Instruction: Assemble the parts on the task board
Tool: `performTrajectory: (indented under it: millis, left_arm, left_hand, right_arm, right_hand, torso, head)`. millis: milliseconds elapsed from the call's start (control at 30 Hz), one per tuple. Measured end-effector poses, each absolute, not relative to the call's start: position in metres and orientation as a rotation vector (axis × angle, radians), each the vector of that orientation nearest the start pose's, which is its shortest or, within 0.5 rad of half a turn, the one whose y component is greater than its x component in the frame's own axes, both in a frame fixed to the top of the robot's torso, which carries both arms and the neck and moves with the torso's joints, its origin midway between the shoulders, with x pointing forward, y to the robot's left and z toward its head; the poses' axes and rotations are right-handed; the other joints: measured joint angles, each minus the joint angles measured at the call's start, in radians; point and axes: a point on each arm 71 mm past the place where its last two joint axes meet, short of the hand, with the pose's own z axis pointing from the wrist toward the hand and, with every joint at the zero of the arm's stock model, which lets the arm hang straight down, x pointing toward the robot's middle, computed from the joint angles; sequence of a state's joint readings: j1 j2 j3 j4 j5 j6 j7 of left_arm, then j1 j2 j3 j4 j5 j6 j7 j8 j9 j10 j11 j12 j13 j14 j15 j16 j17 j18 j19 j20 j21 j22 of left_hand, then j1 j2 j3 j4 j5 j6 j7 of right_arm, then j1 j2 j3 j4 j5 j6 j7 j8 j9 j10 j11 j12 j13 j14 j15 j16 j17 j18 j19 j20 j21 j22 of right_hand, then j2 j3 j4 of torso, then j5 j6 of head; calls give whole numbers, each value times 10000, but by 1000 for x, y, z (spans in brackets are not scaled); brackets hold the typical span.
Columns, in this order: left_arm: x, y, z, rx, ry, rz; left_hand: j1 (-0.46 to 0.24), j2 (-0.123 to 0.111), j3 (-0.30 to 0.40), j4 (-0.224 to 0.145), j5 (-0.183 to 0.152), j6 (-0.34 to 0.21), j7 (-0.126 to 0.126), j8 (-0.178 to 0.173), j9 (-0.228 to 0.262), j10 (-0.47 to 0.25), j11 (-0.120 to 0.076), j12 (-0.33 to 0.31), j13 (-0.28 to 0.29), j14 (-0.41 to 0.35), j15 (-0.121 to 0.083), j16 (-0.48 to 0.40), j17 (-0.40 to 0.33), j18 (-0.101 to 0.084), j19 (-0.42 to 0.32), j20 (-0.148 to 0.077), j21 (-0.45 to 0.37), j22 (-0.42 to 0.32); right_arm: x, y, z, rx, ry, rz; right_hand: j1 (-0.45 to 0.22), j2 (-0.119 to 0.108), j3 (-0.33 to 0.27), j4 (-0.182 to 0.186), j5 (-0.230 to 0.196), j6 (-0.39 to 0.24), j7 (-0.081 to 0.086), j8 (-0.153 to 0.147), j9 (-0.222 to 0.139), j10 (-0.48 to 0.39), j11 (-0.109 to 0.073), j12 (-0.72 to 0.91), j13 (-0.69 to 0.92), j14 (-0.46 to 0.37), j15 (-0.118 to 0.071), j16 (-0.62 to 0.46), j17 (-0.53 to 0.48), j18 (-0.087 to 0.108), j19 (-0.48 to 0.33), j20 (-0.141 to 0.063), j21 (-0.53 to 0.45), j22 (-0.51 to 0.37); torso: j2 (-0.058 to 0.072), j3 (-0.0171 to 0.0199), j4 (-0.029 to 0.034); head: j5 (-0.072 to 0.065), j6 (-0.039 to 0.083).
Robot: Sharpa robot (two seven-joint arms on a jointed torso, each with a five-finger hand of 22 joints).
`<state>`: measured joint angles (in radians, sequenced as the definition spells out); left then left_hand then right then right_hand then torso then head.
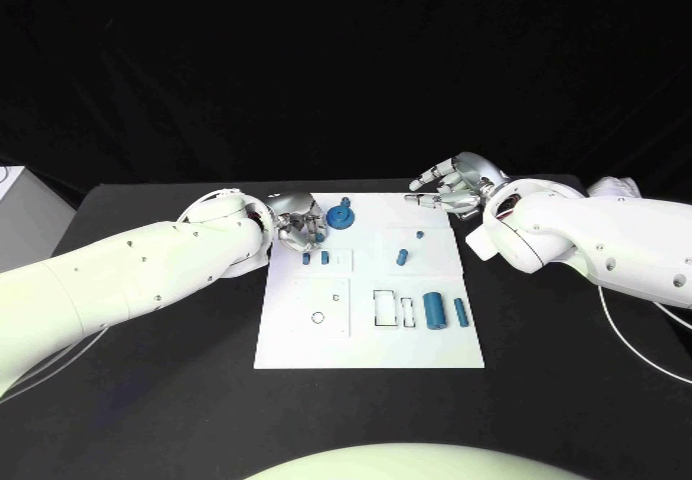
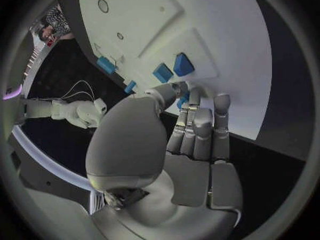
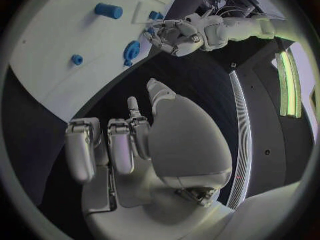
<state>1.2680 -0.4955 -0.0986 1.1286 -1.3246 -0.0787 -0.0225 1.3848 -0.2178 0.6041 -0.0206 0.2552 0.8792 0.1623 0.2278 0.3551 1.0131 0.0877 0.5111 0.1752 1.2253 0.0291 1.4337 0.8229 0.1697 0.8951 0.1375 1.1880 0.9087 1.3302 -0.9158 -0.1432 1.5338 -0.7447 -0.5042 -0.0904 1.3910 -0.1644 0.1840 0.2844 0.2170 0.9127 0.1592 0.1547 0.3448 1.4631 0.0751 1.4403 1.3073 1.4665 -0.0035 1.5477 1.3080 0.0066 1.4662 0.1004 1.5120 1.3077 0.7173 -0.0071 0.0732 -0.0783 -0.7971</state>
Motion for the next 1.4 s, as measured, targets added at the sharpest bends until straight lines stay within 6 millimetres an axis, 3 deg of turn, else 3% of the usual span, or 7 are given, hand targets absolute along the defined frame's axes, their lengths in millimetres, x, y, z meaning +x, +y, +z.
performTrajectory:
  millis: [433, 567, 633, 667, 800, 1000, 1400]
  left_arm:
    - [548, 130, -203, 2198, 18780, -6845]
    - [549, 134, -202, 2095, 18753, -6759]
    - [550, 138, -201, 2025, 18743, -6681]
    - [551, 140, -201, 1990, 18736, -6644]
    - [553, 149, -200, 1815, 18674, -6493]
    - [556, 168, -196, 1394, 18456, -6331]
    - [548, 211, -175, -1720, 17588, -8529]
  left_hand:
    - [0, 0, 0, 0, 0, -193, -9, -110, -24, -38, 32, 79, 73, 1, -1, 0, -19, 0, 0, 0, -41, -11]
    - [0, 0, -2, 2, 0, -553, -50, -290, -84, -111, 1, 137, 156, -35, -37, 0, -52, 1, 0, 0, -113, -83]
    - [0, 0, -27, 27, 0, -733, -61, -390, -123, -162, 19, 146, 189, -54, -18, 0, -52, 0, 1, 1, -117, -120]
    - [0, 0, -43, 10, 0, -836, -87, -429, -143, -184, 39, 146, 204, -69, -3, 0, -61, 0, 0, 0, -144, -140]
    - [-29, -30, -97, 41, 0, -1052, -160, -503, -209, -437, 108, 93, 211, -196, 52, 0, -216, 1, -81, 10, -256, -269]
    - [-40, -40, -152, 96, 0, -1160, -162, -545, -256, -1081, 366, -345, 38, -951, 268, -319, -1416, 1, -519, 161, -595, -681]
    - [123, 122, 201, 24, 0, -619, 378, -37, -231, -1241, 521, -74, -17, -2544, 389, -1542, -3761, 0, -1039, 270, -903, -821]
  right_arm:
    - [499, -255, -162, 5996, 16322, 7964]
    - [500, -258, -162, 5973, 16303, 7877]
    - [501, -260, -163, 5860, 16277, 7810]
    - [501, -261, -163, 5783, 16266, 7773]
    - [501, -264, -163, 5228, 16243, 7610]
    - [500, -269, -165, 3744, 16259, 7226]
    - [493, -265, -177, -144, 16343, 5879]
  right_hand:
    - [0, 0, 5, -4, 0, 0, 0, 0, -10, -123, -5, -201, 0, 0, 0, -23, -2, 0, 0, 0, -120, -2]
    - [81, -81, 231, -24, 0, -61, -32, 68, -10, -2021, -11, -2805, -988, -15, 15, -358, -2, 161, 0, 0, -744, -3]
    - [284, -144, 406, -23, -2, -60, -23, 77, -10, -3147, 190, -4919, -2727, -16, 15, -746, -2, 316, -1, -1, -1462, -3]
    - [398, -213, 550, -10, -31, -62, -21, 123, -10, -3729, 159, -5977, -3630, -16, 15, -918, -3, 420, -40, -40, -1761, -3]
    - [947, -578, 1401, -16, -42, -46, -5, 213, 1, -4343, 163, -8780, -6216, -16, 15, -1278, -108, 473, -241, -48, -2459, -3]
    - [1208, -981, 2319, -332, -42, 211, -42, 358, 51, -4208, 1, -10652, -8369, -16, 15, -1279, -56, 473, -271, -18, -2555, -4]
    - [1001, -1187, 2678, -636, -159, 422, -132, 465, 89, -3947, 54, -11635, -9623, -16, 15, -1192, 2, 472, -194, -19, -2517, 4]
  torso:
    - [2, 3, -2]
    - [2, 3, -3]
    - [1, 4, -4]
    - [0, 6, -3]
    - [-6, 12, -4]
    - [-12, 12, -4]
    - [1, 20, -10]
  head:
    - [-3, 9]
    - [-6, 29]
    - [-11, 45]
    - [-12, 51]
    - [-30, 92]
    - [-133, 198]
    - [-419, 342]
